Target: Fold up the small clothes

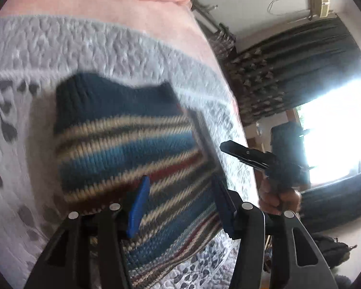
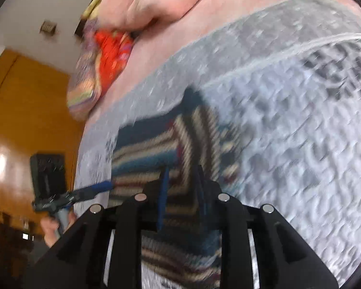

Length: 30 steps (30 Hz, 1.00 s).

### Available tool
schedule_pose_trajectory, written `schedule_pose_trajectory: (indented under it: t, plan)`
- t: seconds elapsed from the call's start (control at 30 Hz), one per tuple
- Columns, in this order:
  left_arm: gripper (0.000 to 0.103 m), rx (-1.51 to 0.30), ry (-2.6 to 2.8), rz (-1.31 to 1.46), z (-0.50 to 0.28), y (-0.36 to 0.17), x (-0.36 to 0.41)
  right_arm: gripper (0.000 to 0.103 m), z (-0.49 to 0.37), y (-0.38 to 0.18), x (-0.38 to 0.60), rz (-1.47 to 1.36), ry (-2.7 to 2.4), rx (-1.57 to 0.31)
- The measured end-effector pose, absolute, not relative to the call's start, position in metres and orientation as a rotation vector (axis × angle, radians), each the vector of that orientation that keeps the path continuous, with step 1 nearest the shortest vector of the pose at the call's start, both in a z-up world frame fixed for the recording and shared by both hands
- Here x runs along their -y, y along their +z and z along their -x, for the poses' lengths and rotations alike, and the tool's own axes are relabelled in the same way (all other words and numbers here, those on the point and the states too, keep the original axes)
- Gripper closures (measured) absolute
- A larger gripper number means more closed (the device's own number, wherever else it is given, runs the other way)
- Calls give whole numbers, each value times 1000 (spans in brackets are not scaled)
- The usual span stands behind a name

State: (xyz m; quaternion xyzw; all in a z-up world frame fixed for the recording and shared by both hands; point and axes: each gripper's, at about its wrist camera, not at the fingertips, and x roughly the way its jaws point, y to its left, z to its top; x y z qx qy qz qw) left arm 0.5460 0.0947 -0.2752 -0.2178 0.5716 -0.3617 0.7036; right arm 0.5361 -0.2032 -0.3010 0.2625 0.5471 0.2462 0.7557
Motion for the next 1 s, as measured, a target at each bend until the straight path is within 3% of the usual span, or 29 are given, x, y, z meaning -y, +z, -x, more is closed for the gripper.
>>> schedule_pose_trajectory:
  t: [0.07,0.1,0.2,0.23,0.4,0.43,0.57,0.63,0.67,0.7,0.77,0.8,0.83,0.87,0.9,1.0]
  plan:
    - [50,-1292,-771,460,-545,-290,-90,91,-534,-320,197,-496,490,-1253]
    - [50,-1287,-764,465,-544,-297,-90,103,-534,-330,196,-455,452,-1270]
    - [48,-1281,-747,495,-542,-290,-92,103,-530,-327,204,-498,462,-1260]
    - [47,-1266,-765,512,-537,-281,-96,96,-525,-319,206,-517,487,-1247]
    - [46,-1268,-880,503,-493,-268,-106,96,-476,-294,214,-535,595,-1245]
    - [46,-1296,-858,469,-492,-278,-103,101,-470,-301,217,-530,587,-1264]
    - [58,-1343,-810,387,-484,-307,-99,103,-466,-326,229,-550,539,-1301]
    - [55,-1339,-807,419,-479,-302,-102,103,-464,-315,232,-549,551,-1304]
    - [46,-1334,-814,443,-476,-298,-105,102,-462,-309,236,-556,561,-1301]
    - [36,-1311,-828,471,-470,-291,-112,97,-460,-304,244,-582,568,-1292]
    - [18,-1251,-822,481,-458,-278,-129,78,-466,-295,252,-637,579,-1273]
    - [15,-1212,-795,494,-451,-274,-143,61,-472,-293,259,-676,585,-1266]
    - [15,-1200,-769,500,-449,-276,-152,36,-480,-293,268,-730,587,-1271]
    - [15,-1202,-740,501,-447,-280,-161,26,-487,-295,272,-773,591,-1280]
    - [15,-1208,-709,510,-445,-290,-172,21,-496,-299,279,-825,603,-1290]
    - [15,-1217,-692,582,-439,-312,-192,21,-517,-313,286,-948,643,-1317]
